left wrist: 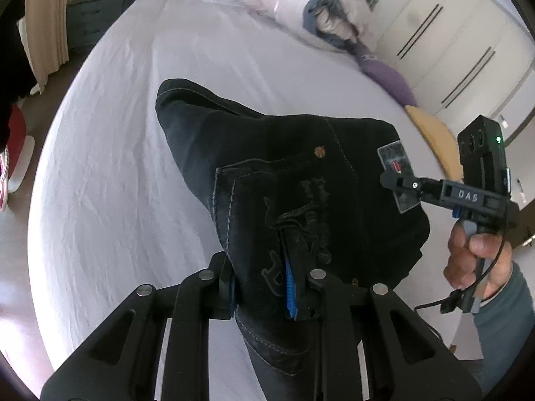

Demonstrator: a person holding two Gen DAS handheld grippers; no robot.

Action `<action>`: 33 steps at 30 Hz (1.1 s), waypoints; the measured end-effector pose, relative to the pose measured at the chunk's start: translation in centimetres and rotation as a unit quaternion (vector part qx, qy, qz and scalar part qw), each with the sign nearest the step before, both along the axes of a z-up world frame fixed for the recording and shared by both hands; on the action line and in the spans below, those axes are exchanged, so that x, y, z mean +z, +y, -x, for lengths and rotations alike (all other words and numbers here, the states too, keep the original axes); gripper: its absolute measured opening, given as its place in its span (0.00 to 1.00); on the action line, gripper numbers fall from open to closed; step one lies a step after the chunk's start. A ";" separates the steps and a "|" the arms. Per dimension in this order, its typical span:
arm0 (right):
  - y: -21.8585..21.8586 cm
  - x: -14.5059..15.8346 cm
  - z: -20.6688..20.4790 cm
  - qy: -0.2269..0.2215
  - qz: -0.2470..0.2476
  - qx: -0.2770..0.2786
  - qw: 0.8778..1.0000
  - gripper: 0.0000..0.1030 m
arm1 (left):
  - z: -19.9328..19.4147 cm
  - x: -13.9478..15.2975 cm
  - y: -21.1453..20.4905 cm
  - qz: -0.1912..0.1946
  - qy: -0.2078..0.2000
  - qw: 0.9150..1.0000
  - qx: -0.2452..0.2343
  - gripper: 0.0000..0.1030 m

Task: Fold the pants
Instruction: 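Open both grippers and lift them away from the folded jeans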

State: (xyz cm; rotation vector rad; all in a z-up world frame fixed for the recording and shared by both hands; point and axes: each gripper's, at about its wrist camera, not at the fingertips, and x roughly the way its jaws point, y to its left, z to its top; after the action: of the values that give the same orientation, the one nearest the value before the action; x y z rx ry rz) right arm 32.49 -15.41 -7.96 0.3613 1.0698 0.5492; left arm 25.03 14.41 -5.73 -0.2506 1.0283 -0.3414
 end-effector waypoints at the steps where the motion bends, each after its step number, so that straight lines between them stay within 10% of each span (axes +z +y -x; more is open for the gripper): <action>1: 0.1 -0.6 -0.5 0.006 0.001 -0.001 1.000 0.19 | -0.9 -0.9 0.7 0.001 0.008 1.000 0.002 0.20; 9: -1.8 -5.9 -0.4 0.035 -0.032 -0.039 0.998 0.35 | -2.2 -5.1 2.2 0.023 0.015 0.999 0.023 0.47; 17: -3.6 -0.1 5.4 -0.061 0.022 -0.099 0.993 0.76 | 3.7 0.4 4.0 -0.071 -0.096 0.990 0.077 0.91; 22: -3.1 7.0 13.5 -0.194 0.107 -0.151 0.963 1.00 | 11.4 7.6 1.5 -0.181 -0.239 0.946 0.125 1.00; 28: -1.2 15.5 23.3 -0.336 0.141 -0.179 0.914 1.00 | 22.1 16.0 -1.1 -0.219 -0.371 0.879 0.202 1.00; 33: -0.1 21.3 30.2 -0.418 0.127 -0.192 0.879 1.00 | 28.5 20.7 -2.1 -0.202 -0.407 0.869 0.196 1.00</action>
State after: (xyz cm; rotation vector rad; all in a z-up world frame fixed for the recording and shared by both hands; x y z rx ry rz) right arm 2.25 -15.46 13.39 0.0684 0.2033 0.1562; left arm -3.49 12.31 14.98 0.0767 0.1754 0.1528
